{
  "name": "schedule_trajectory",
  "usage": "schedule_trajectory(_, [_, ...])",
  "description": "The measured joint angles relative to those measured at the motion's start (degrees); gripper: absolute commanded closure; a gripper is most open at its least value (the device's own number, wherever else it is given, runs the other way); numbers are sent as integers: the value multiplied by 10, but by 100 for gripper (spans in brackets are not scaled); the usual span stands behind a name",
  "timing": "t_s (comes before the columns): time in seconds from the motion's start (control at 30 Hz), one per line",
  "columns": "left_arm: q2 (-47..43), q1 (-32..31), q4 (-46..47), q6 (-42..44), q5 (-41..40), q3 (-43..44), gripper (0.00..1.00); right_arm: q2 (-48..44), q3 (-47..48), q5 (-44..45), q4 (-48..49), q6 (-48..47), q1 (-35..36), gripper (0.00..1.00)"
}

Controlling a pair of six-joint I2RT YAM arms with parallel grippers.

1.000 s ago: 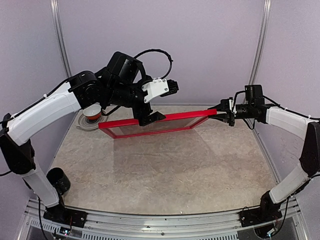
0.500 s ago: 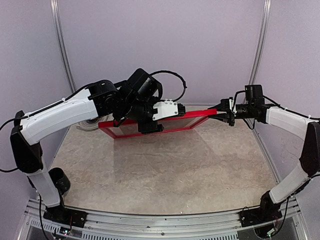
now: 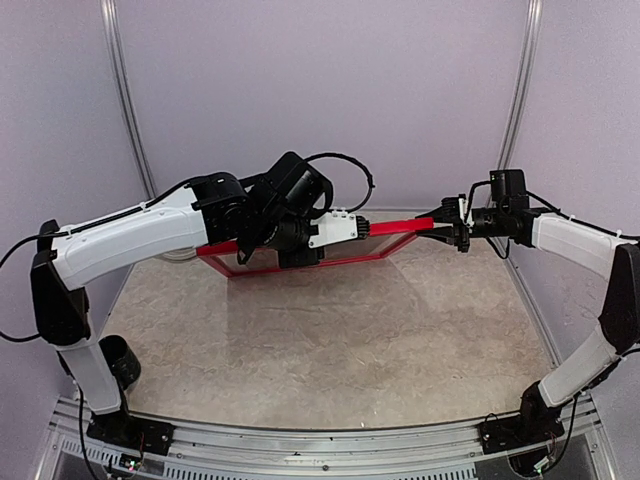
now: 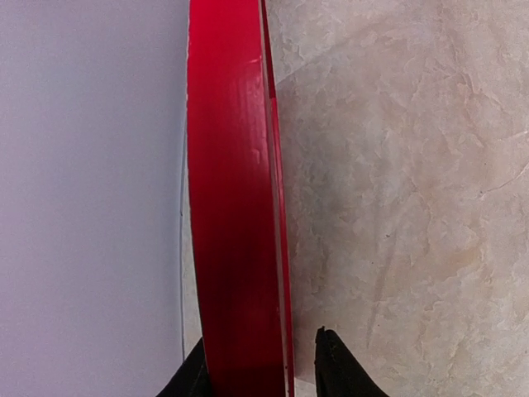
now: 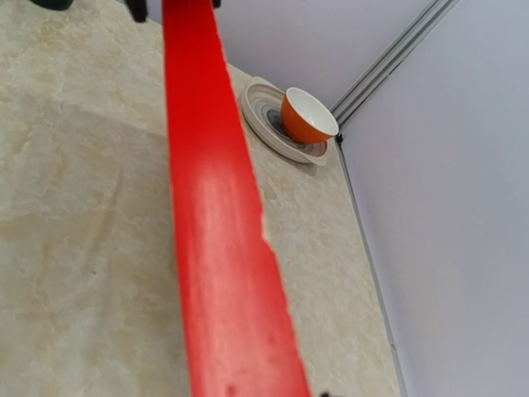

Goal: Put the photo into the frame
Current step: Turn over the photo frame.

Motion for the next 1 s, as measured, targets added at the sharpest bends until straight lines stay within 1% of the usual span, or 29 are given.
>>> schedule_trajectory(0.1, [2, 2, 9, 0, -5, -1, 82, 0, 0, -1, 0, 0, 0, 93])
schedule_trajectory(0.23, [2, 5, 15, -12, -5, -1, 93, 0, 0, -2, 0, 0, 0, 92])
schedule_trajectory(0.3, [2, 5, 17, -12, -6, -3, 99, 0, 0, -3, 0, 0, 0, 87])
schedule_trajectory(0.33, [2, 5, 18, -12, -5, -3, 100, 0, 0, -3, 0, 0, 0, 81])
schedule_trajectory(0.37, [2, 5, 19, -12, -6, -3, 100, 0, 0, -3, 0, 0, 0, 72])
schedule_trajectory(0.4, [2, 4, 19, -13, -6, -4, 100, 0, 0, -3, 0, 0, 0, 55])
schedule_trajectory(0.43, [2, 4, 20, -13, -5, -4, 100, 0, 0, -3, 0, 6, 0, 12])
schedule_trajectory(0.47, [2, 4, 20, -14, -4, -4, 100, 0, -1, -4, -2, 20, 0, 2])
schedule_trajectory(0.57, [2, 5, 19, -14, 3, -7, 100, -2, -2, -8, 16, 61, 0, 1])
schedule_trajectory(0.67, [2, 11, 20, -23, 14, -5, 100, -21, -21, -2, 68, 116, -4, 1])
schedule_trajectory(0.77, [2, 19, 20, -31, 27, 1, 100, -58, -52, 18, 131, 185, -8, 1])
schedule_trajectory(0.93, [10, 40, 10, -67, 56, 43, 100, -120, -72, 87, 221, 294, -10, 1])
schedule_trajectory(1.0, [16, 49, 7, -90, 70, 66, 100, -141, -73, 135, 258, 352, -10, 1])
